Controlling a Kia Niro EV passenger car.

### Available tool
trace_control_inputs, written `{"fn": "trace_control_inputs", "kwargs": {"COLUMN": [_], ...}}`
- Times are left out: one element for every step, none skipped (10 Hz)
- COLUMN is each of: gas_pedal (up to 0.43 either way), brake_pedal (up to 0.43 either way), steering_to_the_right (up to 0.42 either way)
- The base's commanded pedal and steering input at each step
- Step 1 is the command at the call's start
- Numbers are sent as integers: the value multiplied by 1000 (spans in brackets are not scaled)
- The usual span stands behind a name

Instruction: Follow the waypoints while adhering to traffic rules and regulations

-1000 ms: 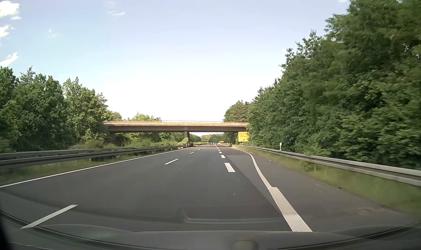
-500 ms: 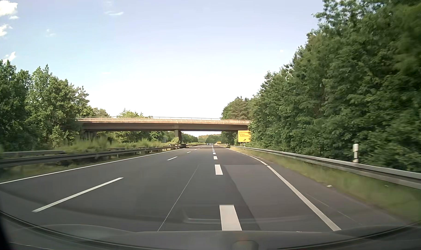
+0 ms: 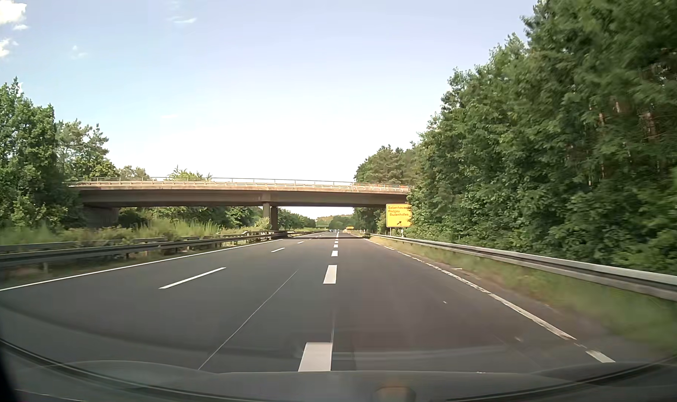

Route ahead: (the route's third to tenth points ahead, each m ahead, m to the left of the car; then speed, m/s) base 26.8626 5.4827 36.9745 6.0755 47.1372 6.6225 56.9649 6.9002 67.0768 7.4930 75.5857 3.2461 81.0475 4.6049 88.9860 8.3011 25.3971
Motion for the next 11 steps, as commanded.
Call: {"fn": "trace_control_inputs", "kwargs": {"gas_pedal": [0, 0, 0, 0, 0, 0, 0, 0, 0, 0, 0], "brake_pedal": [30, 30, 30, 30, 30, 30, 30, 30, 30, 30, 43], "steering_to_the_right": [-4, -6, -7, -8, -8, -8, -8, -8, -8, -8, -8]}}
